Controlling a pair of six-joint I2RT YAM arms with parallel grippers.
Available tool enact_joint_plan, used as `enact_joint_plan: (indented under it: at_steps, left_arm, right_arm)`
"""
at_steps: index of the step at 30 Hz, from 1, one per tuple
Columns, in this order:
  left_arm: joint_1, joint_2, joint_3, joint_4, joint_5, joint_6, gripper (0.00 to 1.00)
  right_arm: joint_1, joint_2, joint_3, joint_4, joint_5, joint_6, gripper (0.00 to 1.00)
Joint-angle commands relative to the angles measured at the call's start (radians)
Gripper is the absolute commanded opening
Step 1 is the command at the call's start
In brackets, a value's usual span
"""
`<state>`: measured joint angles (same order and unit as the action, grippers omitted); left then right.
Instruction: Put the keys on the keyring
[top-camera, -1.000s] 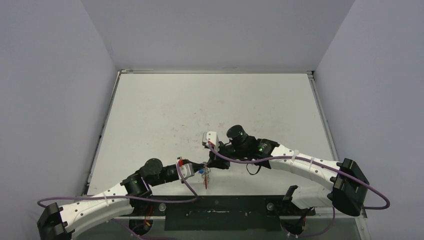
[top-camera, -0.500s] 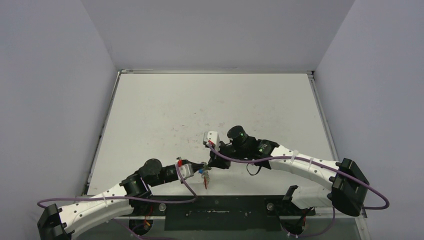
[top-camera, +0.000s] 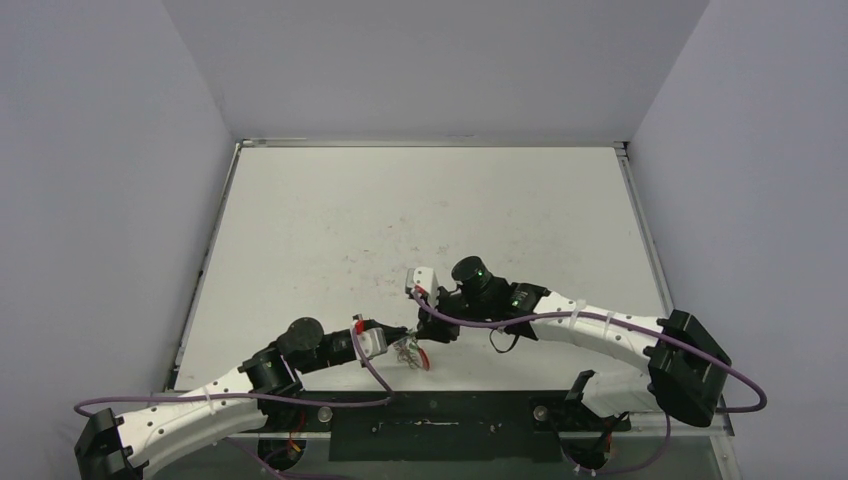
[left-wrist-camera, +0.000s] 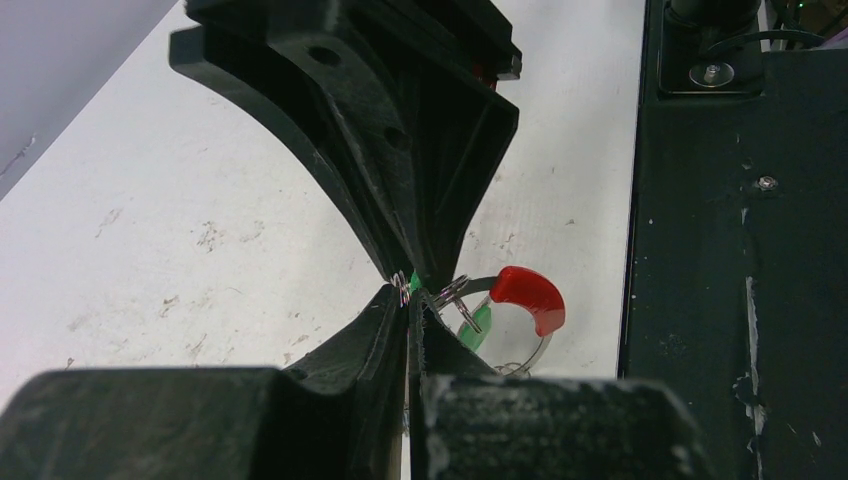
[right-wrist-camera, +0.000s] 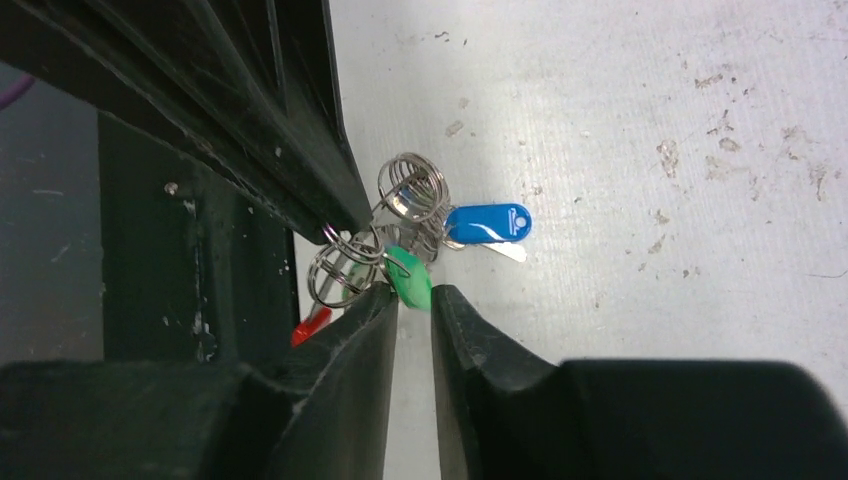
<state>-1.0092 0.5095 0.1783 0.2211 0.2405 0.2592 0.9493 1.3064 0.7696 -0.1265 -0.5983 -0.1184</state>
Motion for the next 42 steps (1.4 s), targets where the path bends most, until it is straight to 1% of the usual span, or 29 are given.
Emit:
enact_joint_plan:
  at_steps: [1,2,3,11,16,20,23,29,32,39,42]
  left_arm:
    - [-0.003,-0.014,0.018,0.055,0.019,0.006,0.00]
    - [-0.003,-0.015,0.017,0.053,0.019,0.006,0.00]
    - [-0.003,-0.017,0.018,0.052,0.019,0.006,0.00]
    - [-0.003,-0.025,0.017,0.045,0.019,0.008,0.00]
    - [-0.003,-0.031,0.018,0.040,0.031,0.009,0.00]
    - [-0.003,-0.032,0.017,0.041,0.033,0.008,0.00]
    - [-0.003,-0.031,0.017,0.041,0.034,0.009,0.00]
    - [-0.003,-0.029,0.017,0.043,0.033,0.006,0.00]
    - [-0.003,-0.029,0.016,0.043,0.033,0.005,0.00]
    - [-0.003,-0.029,0.013,0.047,0.031,0.006,0.00]
    - [-0.003,-0.031,0.014,0.050,0.031,0.006,0.00]
  right_arm:
    - [-0.006,-0.013,-0.047,0.134,-0.010,-0.008,0.26]
    - [-0.006,-0.021,-0.060,0.161,-0.011,-0.008,0.31]
    - [-0.006,-0.028,-0.070,0.178,-0.010,-0.009,0.32]
    - [-0.006,-0.111,-0.117,0.208,0.007,-0.031,0.38]
    - [-0.007,-0.163,-0.143,0.233,-0.018,-0.053,0.38]
    - [-0.007,-0.126,-0.130,0.240,-0.057,-0.058,0.37]
    - [-0.007,-0.081,-0.112,0.238,-0.080,-0.052,0.32]
    - [-0.006,-0.019,-0.091,0.227,-0.095,-0.053,0.10]
    - [-0.006,-0.015,-0.093,0.222,-0.088,-0.057,0.01]
    - [-0.006,-0.040,-0.120,0.234,-0.070,-0.067,0.00]
    - [0.001,-0.039,-0.128,0.227,-0.040,-0.077,0.00]
